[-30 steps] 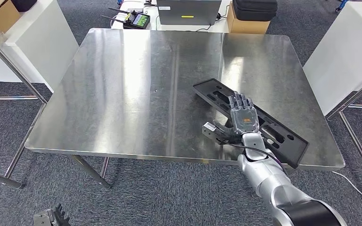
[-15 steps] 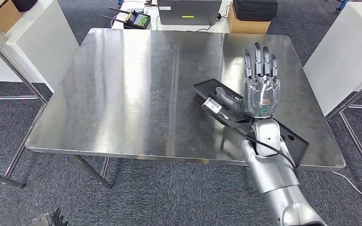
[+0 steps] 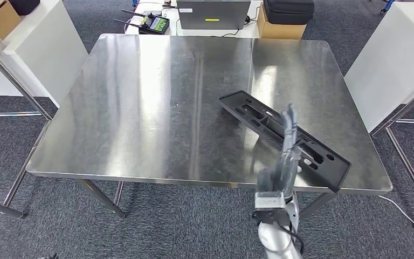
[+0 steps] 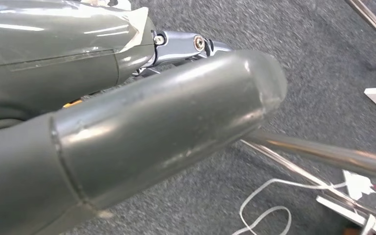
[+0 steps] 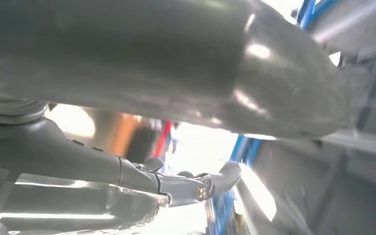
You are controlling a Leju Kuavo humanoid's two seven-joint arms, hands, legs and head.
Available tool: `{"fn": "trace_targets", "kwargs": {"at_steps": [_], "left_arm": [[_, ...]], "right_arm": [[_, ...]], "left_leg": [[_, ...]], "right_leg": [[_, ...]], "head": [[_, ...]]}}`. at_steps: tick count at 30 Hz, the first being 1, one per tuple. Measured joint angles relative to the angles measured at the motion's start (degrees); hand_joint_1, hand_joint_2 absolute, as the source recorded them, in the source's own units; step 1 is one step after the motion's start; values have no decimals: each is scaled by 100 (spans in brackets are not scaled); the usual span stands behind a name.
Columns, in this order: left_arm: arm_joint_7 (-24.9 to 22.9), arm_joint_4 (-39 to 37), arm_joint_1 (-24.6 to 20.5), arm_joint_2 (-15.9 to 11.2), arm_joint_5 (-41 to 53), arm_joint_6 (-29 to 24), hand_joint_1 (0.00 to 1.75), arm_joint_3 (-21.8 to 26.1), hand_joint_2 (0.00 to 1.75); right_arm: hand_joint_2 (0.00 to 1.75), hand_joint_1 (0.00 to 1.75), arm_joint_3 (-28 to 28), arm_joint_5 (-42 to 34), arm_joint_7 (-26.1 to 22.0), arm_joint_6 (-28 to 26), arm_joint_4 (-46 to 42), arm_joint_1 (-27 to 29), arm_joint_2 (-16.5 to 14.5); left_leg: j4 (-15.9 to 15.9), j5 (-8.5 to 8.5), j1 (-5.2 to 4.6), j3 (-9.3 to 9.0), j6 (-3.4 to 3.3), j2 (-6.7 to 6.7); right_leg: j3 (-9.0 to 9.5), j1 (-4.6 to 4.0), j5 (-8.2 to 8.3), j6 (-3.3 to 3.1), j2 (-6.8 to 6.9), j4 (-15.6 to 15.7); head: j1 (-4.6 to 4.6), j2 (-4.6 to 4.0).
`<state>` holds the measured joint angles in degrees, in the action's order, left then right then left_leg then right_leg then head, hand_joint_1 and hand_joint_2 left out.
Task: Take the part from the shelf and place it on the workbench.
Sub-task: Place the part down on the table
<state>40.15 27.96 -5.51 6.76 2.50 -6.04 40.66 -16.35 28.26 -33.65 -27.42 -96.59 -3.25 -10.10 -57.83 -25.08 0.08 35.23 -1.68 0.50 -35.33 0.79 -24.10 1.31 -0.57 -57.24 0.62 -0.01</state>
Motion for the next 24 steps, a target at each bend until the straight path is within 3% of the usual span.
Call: {"fn": "trace_targets", "kwargs": {"at_steps": [6, 9, 11, 13, 15, 16, 19, 21, 22, 24], "left_arm": [[0, -208, -36, -81, 32, -14, 0, 97, 0], [0, -244, -53, -91, 34, -23, 0, 111, 0], [0, -263, -62, -92, 39, -39, 0, 116, 0], [0, -278, -59, -92, 33, -55, 0, 131, 0], [0, -280, -28, -92, 6, -65, 0, 192, 0], [0, -275, 1, -92, -8, -71, 0, 243, 0], [0, -201, 124, -71, -9, -93, 0, 449, 0], [-1, -131, 192, -38, 37, -130, 0, 590, 0], [-1, -102, 219, -20, 76, -151, 0, 647, 0], [-1, -51, 261, 14, 171, -173, 0, 742, 0]], "right_arm": [[0, 0, -462, -133, -75, 42, -16, 482, 104], [0, 0, -539, -154, -86, 44, -25, 542, 127], [0, 0, -554, -245, -66, 78, -34, 570, 144], [0, 0, -557, -498, -50, 218, -25, 657, 182], [0, 0, -556, -873, -109, 484, 31, 767, 241], [0, 0, -555, -1048, -167, 625, 103, 795, 269], [0, 0, -540, -1306, -329, 829, 459, 736, 307], [0, 0, -499, -1466, -375, 915, 687, 664, 303], [0, 0, -467, -1559, -387, 964, 772, 637, 299], [0, 0, -393, -1714, -409, 1028, 876, 601, 282]], "left_leg": [[-36, -38, -14, 0, -64, 2], [37, 20, 17, -61, -133, -17], [107, 91, 54, -111, -184, -43], [113, 103, 51, -100, -196, -49], [111, 117, 53, -69, -181, -53], [109, 129, 56, -52, -165, -57], [90, 172, 63, -13, -84, -65], [56, 200, 53, 5, -12, -59], [49, 215, 50, 14, 24, -51], [-4, 170, 79, 52, 89, -40]], "right_leg": [[29, 20, -10, 28, 0, 10], [39, -1, -51, 64, 3, -17], [-93, -19, -324, 33, 9, -401], [-361, -7, -742, -24, 12, -1143], [-464, 13, -930, 8, 14, -1569], [-352, 27, -892, 56, 17, -1460], [415, 71, -581, 172, 40, -319], [609, 46, -479, 136, 31, 20], [575, 21, -448, 96, 19, -8], [523, 55, -425, -12, 22, 7]], "head": [[0, 0], [-1, 0], [-20, 0], [-37, 1], [-40, 1], [-44, 1], [-42, 1], [-34, 1], [-28, 0], [-25, -1]]}}
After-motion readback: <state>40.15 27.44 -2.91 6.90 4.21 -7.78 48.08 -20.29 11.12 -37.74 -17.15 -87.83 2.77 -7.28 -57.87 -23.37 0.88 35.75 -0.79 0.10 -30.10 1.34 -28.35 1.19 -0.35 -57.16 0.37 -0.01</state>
